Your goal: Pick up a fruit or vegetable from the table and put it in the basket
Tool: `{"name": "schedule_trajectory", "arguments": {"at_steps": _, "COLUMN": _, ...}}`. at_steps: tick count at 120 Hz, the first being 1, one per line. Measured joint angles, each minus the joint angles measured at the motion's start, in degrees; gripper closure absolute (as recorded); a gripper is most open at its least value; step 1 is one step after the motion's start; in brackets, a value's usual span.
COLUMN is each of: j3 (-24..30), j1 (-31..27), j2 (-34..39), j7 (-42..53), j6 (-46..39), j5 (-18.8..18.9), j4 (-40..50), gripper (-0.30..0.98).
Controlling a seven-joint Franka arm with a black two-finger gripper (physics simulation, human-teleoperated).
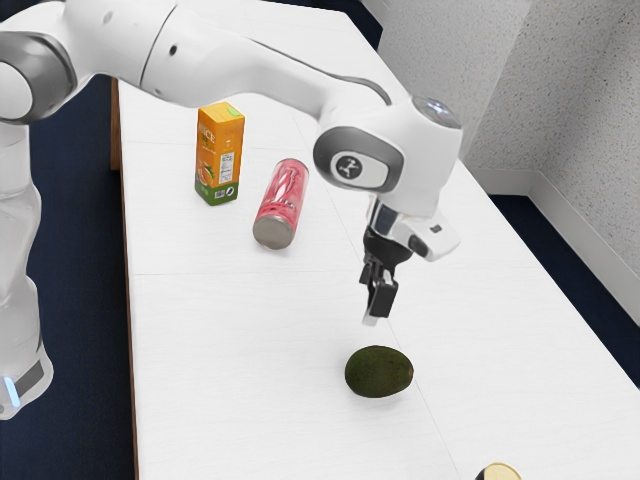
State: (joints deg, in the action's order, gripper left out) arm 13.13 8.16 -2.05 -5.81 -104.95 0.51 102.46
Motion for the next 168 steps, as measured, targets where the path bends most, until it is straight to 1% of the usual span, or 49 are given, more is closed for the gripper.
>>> {"name": "schedule_trajectory", "arguments": {"at_steps": 34, "j3": 0.17, "j1": 0.58, "j2": 0.86, "j7": -0.22, "j6": -2.48, "j5": -1.19, "j4": 3.15, "gripper": 0.0}}
{"name": "schedule_trajectory", "arguments": {"at_steps": 63, "j3": 2.58, "j1": -0.41, "j2": 0.79, "j7": -0.26, "j6": -3.43, "j5": -1.22, "j4": 3.02, "gripper": 0.0}}
{"name": "schedule_trajectory", "arguments": {"at_steps": 80, "j3": 2.69, "j1": 0.83, "j2": 0.77, "j7": -0.27, "j6": -3.99, "j5": -1.21, "j4": 3.19, "gripper": 0.0}}
{"name": "schedule_trajectory", "arguments": {"at_steps": 105, "j3": 1.4, "j1": 3.17, "j2": 0.51, "j7": -0.15, "j6": -4.35, "j5": -0.94, "j4": 3.2, "gripper": 0.0}}
{"name": "schedule_trajectory", "arguments": {"at_steps": 132, "j3": 0.71, "j1": 1.78, "j2": -0.46, "j7": 0.15, "j6": -4.5, "j5": -0.68, "j4": 2.85, "gripper": 0.0}}
{"name": "schedule_trajectory", "arguments": {"at_steps": 152, "j3": 0.21, "j1": -0.2, "j2": -1.75, "j7": 0.44, "j6": -4.4, "j5": 0.03, "j4": 0.9, "gripper": 0.0}}
{"name": "schedule_trajectory", "arguments": {"at_steps": 168, "j3": 0.41, "j1": 0.45, "j2": -2.25, "j7": 0.61, "j6": -4.24, "j5": 0.2, "j4": -0.78, "gripper": 0.0}}
